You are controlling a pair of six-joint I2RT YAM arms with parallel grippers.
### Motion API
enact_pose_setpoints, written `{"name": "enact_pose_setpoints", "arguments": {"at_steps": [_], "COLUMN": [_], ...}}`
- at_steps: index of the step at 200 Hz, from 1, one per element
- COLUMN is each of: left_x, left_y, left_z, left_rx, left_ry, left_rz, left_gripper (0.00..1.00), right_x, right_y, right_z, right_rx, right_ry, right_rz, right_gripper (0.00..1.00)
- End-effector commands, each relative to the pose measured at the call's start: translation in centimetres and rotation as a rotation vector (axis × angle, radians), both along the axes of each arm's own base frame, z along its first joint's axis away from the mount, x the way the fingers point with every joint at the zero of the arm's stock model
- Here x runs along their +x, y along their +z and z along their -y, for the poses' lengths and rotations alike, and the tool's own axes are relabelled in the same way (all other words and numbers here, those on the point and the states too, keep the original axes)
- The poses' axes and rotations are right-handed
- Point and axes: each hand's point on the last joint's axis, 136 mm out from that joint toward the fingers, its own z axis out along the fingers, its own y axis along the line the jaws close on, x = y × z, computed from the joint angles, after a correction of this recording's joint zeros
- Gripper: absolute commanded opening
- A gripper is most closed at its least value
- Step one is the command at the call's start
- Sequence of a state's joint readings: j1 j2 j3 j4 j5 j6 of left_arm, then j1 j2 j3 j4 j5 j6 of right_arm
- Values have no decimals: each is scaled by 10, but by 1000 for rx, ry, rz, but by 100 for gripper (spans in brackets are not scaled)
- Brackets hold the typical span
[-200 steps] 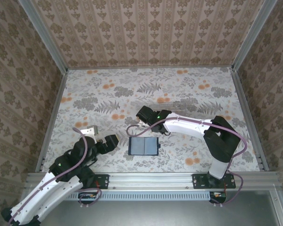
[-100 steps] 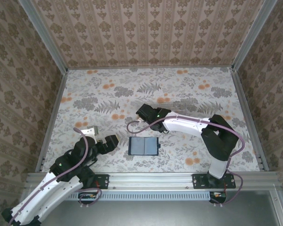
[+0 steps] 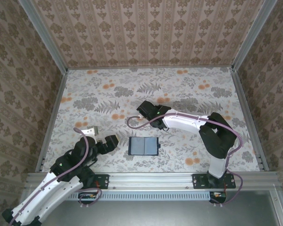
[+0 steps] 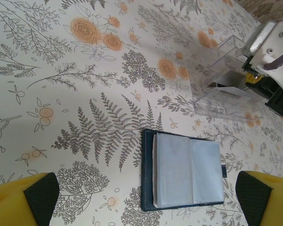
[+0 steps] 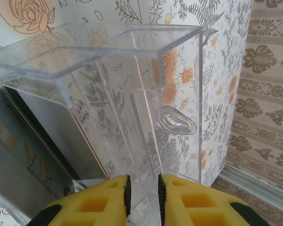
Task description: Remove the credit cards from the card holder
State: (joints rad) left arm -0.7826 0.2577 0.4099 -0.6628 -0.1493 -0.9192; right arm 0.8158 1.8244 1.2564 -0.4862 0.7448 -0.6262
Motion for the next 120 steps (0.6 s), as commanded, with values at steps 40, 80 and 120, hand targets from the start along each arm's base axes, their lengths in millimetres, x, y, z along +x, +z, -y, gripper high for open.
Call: {"name": "enact_pose_setpoints", "arguments": {"at_steps": [40, 80, 120], "left_x": [-1, -1, -1], "left_y": [-2, -2, -2], "left_z": [0, 1, 0], "left_rx": [9, 1, 4], "left_ry": [-17, -20, -21], "left_rz": [8, 6, 5], "left_gripper": [100, 100, 100], "right_x": [-35, -45, -38], "right_y": [29, 5, -9], "right_z": [-6, -4, -7], "right_rx": [231, 196, 146], "right_ry": [2, -2, -25], "right_rz": [-101, -169, -180], "right_gripper": [45, 48, 51]}}
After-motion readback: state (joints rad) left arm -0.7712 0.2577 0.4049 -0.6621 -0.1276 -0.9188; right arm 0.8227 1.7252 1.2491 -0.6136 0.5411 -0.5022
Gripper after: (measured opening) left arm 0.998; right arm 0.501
